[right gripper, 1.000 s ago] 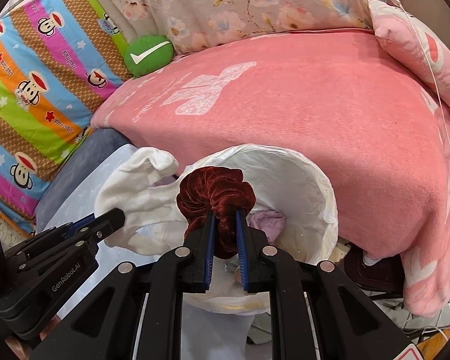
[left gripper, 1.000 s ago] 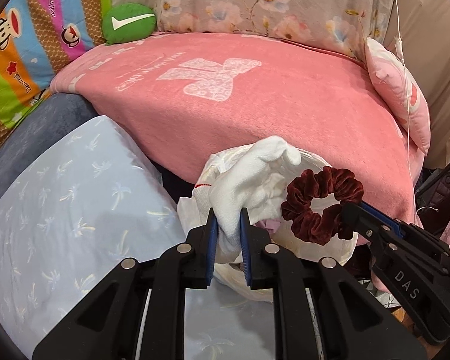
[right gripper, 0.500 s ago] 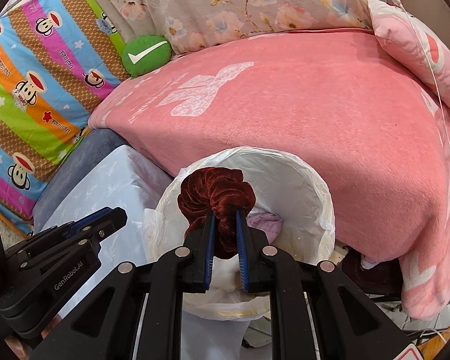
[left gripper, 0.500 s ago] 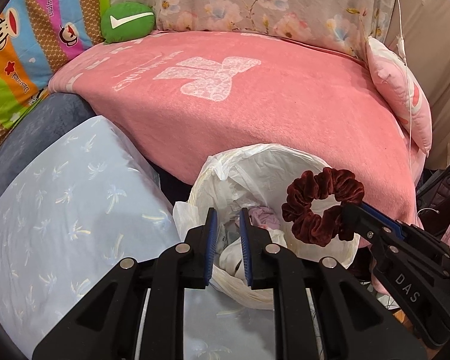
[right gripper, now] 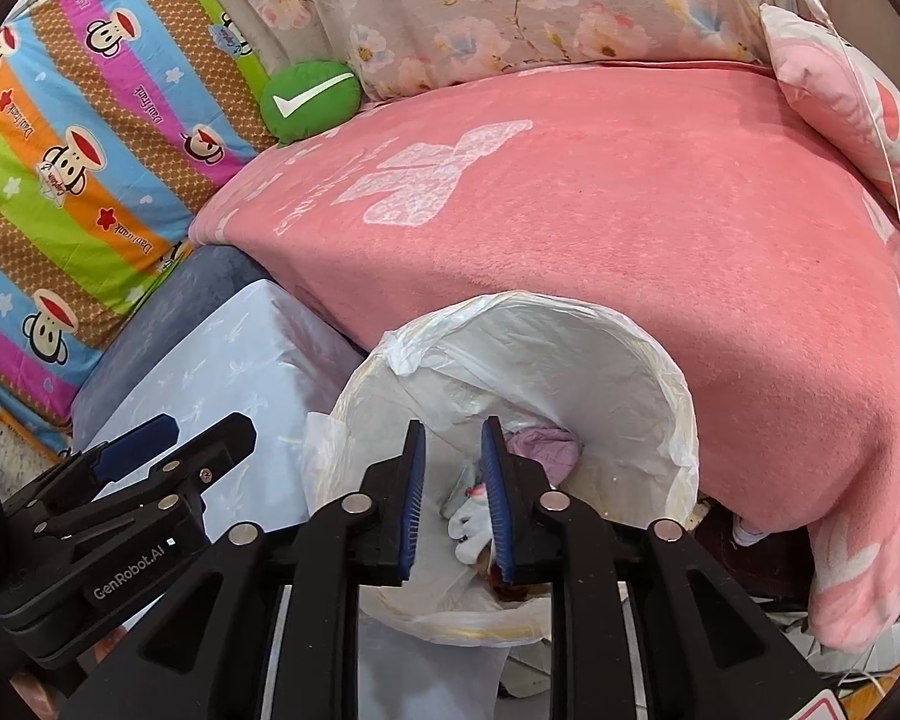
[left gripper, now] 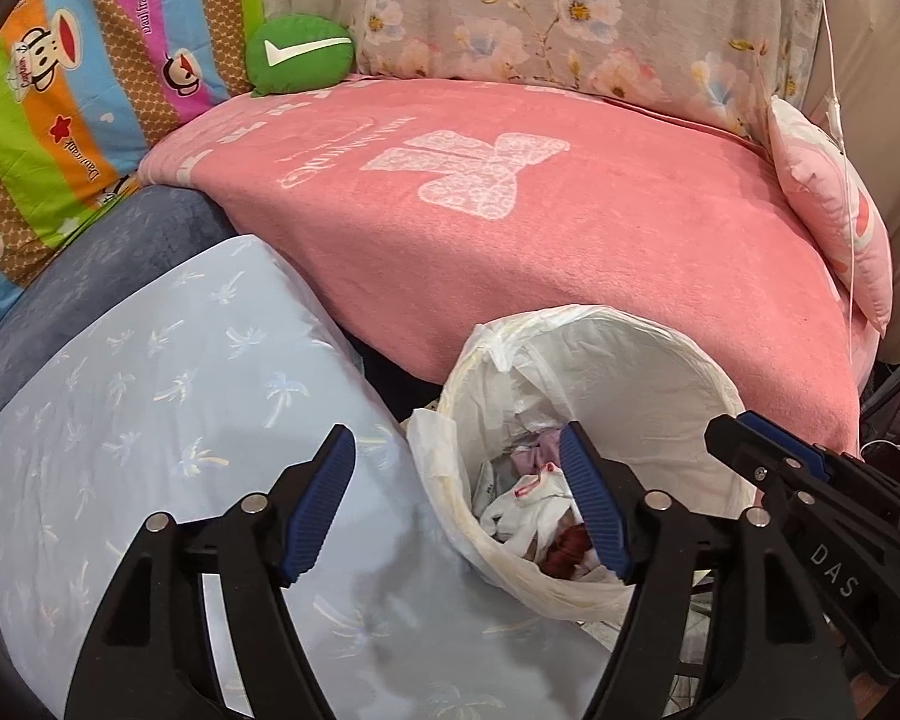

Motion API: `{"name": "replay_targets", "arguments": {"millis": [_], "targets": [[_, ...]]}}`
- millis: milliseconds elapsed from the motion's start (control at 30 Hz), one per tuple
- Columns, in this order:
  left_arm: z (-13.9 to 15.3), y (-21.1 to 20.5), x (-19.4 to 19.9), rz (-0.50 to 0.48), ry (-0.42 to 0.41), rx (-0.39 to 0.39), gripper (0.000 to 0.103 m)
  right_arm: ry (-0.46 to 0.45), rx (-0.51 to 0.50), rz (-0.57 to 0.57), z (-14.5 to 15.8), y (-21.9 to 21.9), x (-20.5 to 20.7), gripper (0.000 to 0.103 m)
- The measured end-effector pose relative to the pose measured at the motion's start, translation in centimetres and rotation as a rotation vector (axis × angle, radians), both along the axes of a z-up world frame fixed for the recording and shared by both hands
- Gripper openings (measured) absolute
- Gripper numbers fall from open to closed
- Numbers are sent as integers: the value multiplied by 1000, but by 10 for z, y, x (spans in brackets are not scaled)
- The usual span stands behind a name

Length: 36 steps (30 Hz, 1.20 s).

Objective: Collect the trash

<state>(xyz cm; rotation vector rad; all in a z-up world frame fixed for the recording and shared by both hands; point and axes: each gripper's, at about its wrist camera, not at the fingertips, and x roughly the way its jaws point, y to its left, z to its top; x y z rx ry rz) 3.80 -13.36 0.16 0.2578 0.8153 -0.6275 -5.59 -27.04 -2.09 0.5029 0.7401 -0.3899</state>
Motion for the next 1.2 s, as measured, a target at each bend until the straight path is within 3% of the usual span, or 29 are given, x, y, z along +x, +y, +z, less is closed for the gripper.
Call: {"name": "replay_targets", "arguments": {"millis": [133,433,700,833,1200], "targets": [[-1,8,-1,19,-15,9,77,10,-11,16,2,4,-2,31],[-1,23,-11,32,-49,18,86,60,-73,38,3,20,-11,42],[-6,35,-19,53,-59,41,90,112,-170,62,5,43,-21,60],[-7,44,-24,68,-58,39,91,137,-200,70,6,52,-29,64],[-19,69,-34,107,-45,42,91,170,-201,49,-2,76,-51,85]]}}
